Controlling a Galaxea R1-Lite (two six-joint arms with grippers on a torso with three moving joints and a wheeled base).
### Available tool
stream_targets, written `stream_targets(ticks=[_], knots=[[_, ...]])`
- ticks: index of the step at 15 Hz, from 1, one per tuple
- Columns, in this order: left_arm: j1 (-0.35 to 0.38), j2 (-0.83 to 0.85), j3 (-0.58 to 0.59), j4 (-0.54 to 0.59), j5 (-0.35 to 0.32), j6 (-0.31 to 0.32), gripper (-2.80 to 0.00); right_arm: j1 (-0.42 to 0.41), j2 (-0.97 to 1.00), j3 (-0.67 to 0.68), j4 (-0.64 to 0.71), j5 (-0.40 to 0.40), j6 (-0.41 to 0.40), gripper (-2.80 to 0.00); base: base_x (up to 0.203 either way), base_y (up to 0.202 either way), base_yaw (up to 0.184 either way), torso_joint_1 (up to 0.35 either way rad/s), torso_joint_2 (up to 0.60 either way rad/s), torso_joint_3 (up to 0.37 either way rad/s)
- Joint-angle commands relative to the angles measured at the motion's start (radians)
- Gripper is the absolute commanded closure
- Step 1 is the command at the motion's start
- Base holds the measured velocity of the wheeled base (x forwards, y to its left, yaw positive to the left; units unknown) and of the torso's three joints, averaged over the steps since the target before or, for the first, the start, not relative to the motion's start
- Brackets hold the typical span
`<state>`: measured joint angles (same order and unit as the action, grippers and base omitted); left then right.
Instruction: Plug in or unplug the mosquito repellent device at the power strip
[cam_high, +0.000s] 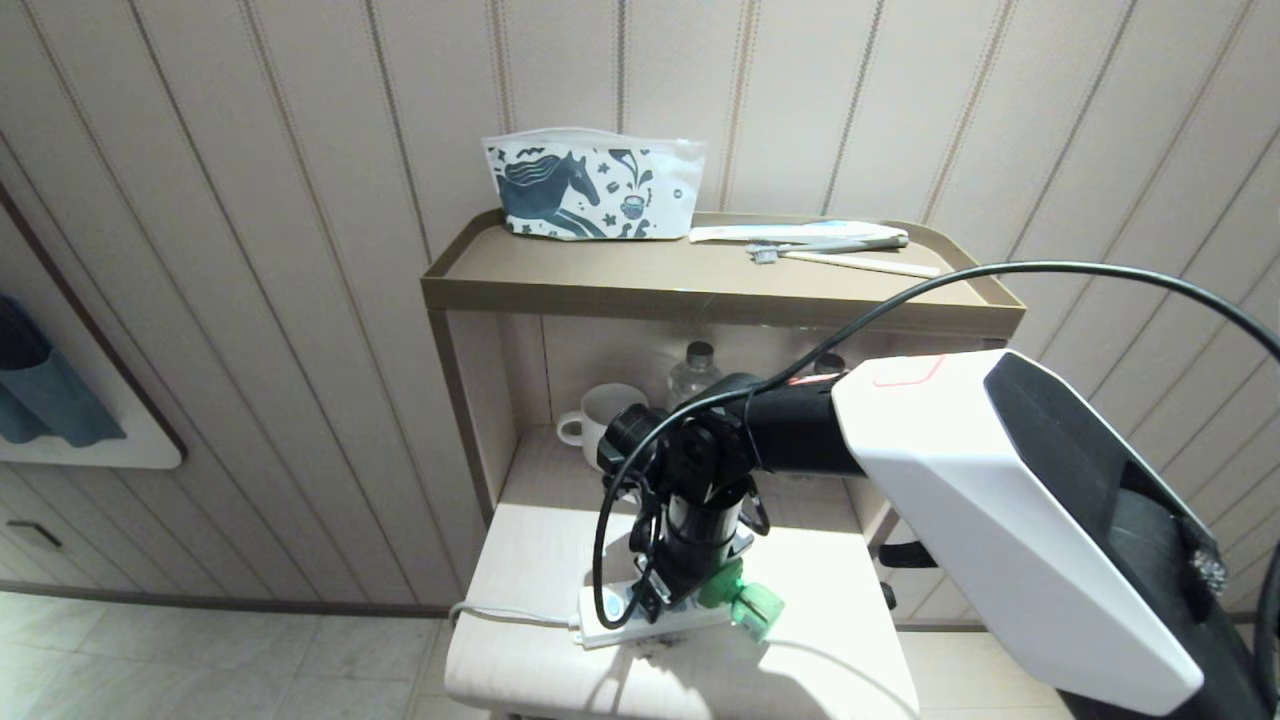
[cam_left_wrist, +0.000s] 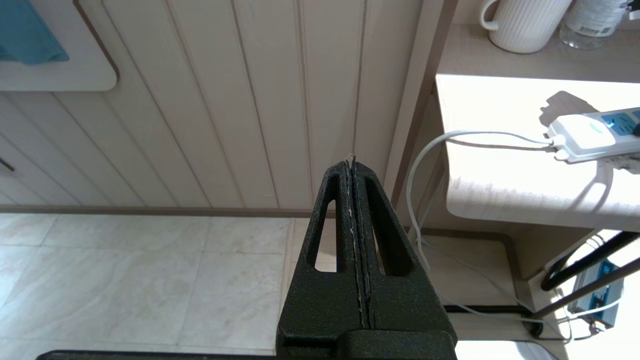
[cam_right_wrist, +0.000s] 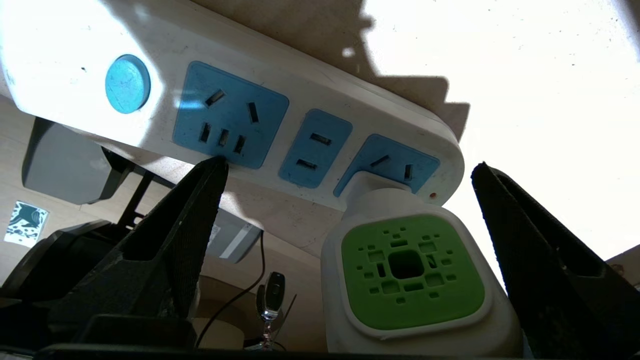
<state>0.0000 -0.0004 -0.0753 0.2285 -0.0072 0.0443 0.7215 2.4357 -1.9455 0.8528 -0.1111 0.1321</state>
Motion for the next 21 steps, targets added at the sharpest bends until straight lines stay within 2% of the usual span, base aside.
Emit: stream_targets(ticks=[1,9,13,14,21], knots=[[0.000,0.000,0.000,0.002,0.000,0.000,0.00,0.006,-0.011,0.000,0.006,-0.001,0.000,-2.80,0.000,0.000,0.000,0.000,0.00,0.000],[0.000,0.000,0.000,0.002,0.000,0.000,0.00,0.015,-0.165,0.025,0.067,-0.036,0.016,-2.80,0.000,0.000,0.000,0.000,0.00,0.000],[0.000,0.000,0.000,0.002,0.000,0.000,0.00,0.032,-0.335,0.135,0.067,-0.062,0.028,-2.80,0.000,0.000,0.000,0.000,0.00,0.000],[0.000,0.000,0.000,0.002,0.000,0.000,0.00,0.038,-0.394,0.176,0.064,-0.078,0.033,0.00,0.000,0.000,0.000,0.000,0.00,0.000],[0.000,0.000,0.000,0.002,0.000,0.000,0.00,0.079,-0.964,0.418,0.063,-0.155,0.041,0.00,0.000,0.000,0.000,0.000,0.00,0.000]])
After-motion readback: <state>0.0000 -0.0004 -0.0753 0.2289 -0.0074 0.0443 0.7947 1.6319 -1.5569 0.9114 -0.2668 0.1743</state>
